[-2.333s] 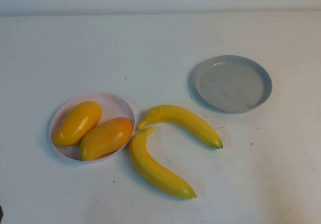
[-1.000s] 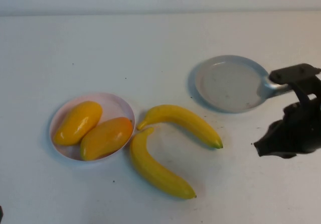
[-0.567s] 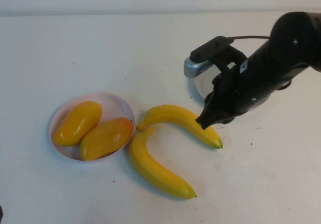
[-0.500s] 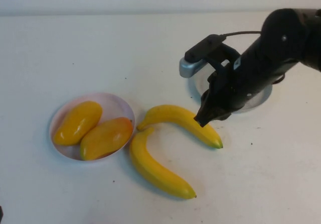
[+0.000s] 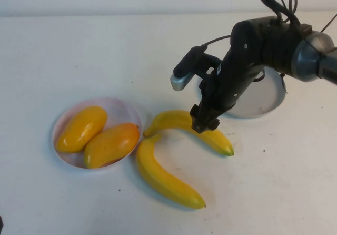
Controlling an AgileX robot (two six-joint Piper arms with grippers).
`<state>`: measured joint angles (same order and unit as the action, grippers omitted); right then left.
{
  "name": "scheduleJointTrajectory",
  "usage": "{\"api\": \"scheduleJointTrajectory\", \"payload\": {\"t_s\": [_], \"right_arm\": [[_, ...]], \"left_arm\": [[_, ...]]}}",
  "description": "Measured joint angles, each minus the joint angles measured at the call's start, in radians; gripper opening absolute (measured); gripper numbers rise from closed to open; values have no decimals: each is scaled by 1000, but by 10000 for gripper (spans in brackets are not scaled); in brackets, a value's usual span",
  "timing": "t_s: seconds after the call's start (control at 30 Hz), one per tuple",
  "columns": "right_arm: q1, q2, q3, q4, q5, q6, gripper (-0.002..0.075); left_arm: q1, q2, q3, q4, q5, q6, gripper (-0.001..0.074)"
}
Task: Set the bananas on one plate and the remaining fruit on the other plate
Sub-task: Put another type of fruit in the right plate
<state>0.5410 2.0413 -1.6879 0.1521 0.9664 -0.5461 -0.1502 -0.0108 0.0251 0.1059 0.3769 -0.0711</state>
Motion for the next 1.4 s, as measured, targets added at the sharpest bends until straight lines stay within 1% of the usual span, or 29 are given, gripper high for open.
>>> {"api": "scheduleJointTrajectory", "payload": {"t_s": [0.47, 0.57, 0.63, 0.73, 0.9, 0.93, 1.07, 1.13, 1.27, 1.4], "right_arm": [[0, 101, -5, -43, -70, -2, 541], [0, 116, -6, -48, -72, -4, 528], [0, 118, -10, -54, -77, -4, 511], [0, 118, -10, -56, -77, -4, 461], [0, 118, -10, -58, -77, -2, 314], [0, 118, -12, -58, -77, 2, 300], [0, 116, -51, -78, -15, 20, 298], [0, 114, -96, -99, 23, 67, 298], [-10, 106, -194, -163, 82, 221, 298], [-72, 102, -245, -245, 111, 406, 298]], "left_arm": [[0, 0, 0, 0, 0, 0, 1], [0, 0, 0, 0, 0, 0, 1], [0, 0, 0, 0, 0, 0, 1], [0, 0, 0, 0, 0, 0, 1], [0, 0, 0, 0, 0, 0, 1], [0, 0, 0, 0, 0, 0, 1], [0, 0, 0, 0, 0, 0, 1], [0, 0, 0, 0, 0, 0, 1], [0, 0, 0, 0, 0, 0, 1], [0, 0, 0, 0, 0, 0, 1]]}}
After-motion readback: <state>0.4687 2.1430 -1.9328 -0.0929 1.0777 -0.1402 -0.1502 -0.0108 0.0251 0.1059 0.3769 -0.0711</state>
